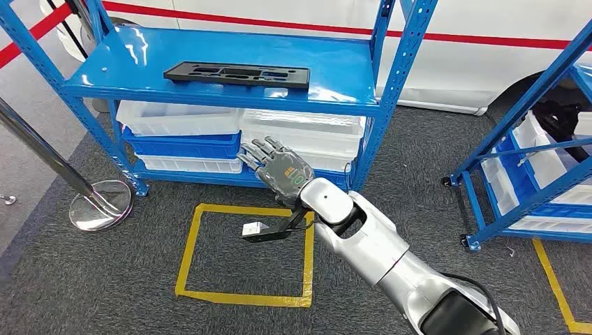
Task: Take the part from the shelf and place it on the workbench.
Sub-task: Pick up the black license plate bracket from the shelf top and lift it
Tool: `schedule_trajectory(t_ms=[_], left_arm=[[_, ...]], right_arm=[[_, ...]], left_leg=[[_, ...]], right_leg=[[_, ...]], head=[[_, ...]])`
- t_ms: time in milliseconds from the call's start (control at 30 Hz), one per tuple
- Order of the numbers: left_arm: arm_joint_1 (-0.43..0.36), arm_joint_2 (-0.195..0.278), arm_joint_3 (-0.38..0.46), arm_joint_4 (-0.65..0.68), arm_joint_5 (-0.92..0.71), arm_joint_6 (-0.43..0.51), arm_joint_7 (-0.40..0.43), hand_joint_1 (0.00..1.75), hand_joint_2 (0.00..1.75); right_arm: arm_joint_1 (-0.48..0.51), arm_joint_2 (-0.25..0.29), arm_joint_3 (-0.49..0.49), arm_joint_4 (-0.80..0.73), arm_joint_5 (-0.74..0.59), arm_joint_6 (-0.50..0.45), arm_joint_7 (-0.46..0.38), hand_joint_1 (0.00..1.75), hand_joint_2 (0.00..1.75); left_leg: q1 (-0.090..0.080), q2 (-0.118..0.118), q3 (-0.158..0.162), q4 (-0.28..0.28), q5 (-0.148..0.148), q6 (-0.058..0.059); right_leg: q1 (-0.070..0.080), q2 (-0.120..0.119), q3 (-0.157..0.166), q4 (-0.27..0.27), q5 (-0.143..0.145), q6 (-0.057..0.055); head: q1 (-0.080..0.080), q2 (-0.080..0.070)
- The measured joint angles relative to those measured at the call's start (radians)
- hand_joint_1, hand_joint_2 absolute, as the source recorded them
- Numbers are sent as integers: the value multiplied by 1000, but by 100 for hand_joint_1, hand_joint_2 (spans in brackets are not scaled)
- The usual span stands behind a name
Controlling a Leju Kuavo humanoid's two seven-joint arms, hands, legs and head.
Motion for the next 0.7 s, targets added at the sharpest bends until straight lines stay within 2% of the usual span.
schedule_trajectory(t_ms=[700], left_arm=[[0,0,4,4,0,0,0,0,0]], right_arm=[[-5,0,20,0,0,0,0,0,175]], left_leg=[[0,0,0,0,0,0]], right_leg=[[0,0,0,0,0,0]], head=[[0,0]])
